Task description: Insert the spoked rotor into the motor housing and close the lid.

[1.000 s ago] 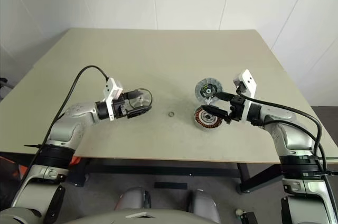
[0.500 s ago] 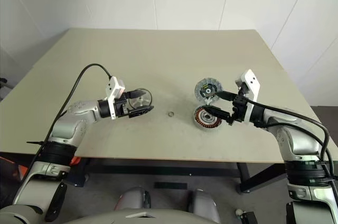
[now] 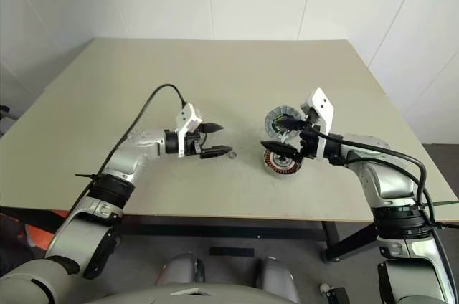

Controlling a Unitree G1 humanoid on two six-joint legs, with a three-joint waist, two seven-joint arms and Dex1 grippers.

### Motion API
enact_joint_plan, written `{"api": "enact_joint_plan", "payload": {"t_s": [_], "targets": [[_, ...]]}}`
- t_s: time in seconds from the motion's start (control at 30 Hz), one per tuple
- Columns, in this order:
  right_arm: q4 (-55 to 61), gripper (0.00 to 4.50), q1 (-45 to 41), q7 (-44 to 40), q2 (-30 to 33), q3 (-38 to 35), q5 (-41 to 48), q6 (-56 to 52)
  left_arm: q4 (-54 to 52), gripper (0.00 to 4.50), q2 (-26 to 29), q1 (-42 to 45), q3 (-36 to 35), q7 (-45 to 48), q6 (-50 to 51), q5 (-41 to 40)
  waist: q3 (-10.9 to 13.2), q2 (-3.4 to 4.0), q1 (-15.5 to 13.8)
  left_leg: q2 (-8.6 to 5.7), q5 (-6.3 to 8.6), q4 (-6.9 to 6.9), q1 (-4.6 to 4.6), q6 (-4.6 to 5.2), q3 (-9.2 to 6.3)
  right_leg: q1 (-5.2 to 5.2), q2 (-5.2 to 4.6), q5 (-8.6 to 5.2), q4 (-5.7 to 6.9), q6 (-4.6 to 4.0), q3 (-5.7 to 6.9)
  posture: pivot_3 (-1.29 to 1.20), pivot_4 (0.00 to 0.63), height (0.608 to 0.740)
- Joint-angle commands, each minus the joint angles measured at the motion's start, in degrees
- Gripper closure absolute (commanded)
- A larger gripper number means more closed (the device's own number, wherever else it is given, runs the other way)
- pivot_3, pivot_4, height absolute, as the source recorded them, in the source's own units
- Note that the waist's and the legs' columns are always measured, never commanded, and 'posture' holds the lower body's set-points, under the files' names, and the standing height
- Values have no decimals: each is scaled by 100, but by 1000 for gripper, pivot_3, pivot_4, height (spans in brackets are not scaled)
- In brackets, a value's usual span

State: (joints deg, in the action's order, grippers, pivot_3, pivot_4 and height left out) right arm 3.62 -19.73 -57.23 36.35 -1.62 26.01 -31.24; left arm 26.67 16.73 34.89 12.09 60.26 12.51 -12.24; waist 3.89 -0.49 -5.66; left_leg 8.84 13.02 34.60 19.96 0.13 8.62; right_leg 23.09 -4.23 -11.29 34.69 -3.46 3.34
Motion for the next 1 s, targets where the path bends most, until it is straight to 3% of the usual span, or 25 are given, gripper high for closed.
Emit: {"api": "enact_joint_plan", "payload": {"t_s": [0.03,0.33,0.57,0.7,1.0], "targets": [[165,18,-45,53,-30,-73,50,101,114,0,-75,49,82,37,-389,173,0,0,-6,1,-1,0,4,0,-2,2,0,3,-1,-5,2,0,0,740],[469,18,267,255,-3,-137,74,25,70,0,-358,-103,203,-15,-488,348,0,0,-20,1,1,0,4,-3,-2,1,-2,3,-2,-5,4,0,0,740],[1476,18,1022,-1021,1808,304,-648,707,-308,0,-306,-93,82,127,-157,154,-2,6,-154,0,18,0,1,1,-2,-4,-2,-19,-7,32,4,0,0,740],[1652,18,918,-1444,2347,460,-978,1260,-435,0,-301,-32,-68,143,21,-26,-3,8,-149,3,19,0,-4,4,-2,-5,-2,-20,-5,35,4,0,0,740],[964,18,324,-1653,2291,1297,-2016,2371,-675,0,-297,153,-461,-40,344,-366,-4,9,-151,2,15,5,-3,4,-3,-8,-2,-20,-3,35,4,0,0,740]]}}
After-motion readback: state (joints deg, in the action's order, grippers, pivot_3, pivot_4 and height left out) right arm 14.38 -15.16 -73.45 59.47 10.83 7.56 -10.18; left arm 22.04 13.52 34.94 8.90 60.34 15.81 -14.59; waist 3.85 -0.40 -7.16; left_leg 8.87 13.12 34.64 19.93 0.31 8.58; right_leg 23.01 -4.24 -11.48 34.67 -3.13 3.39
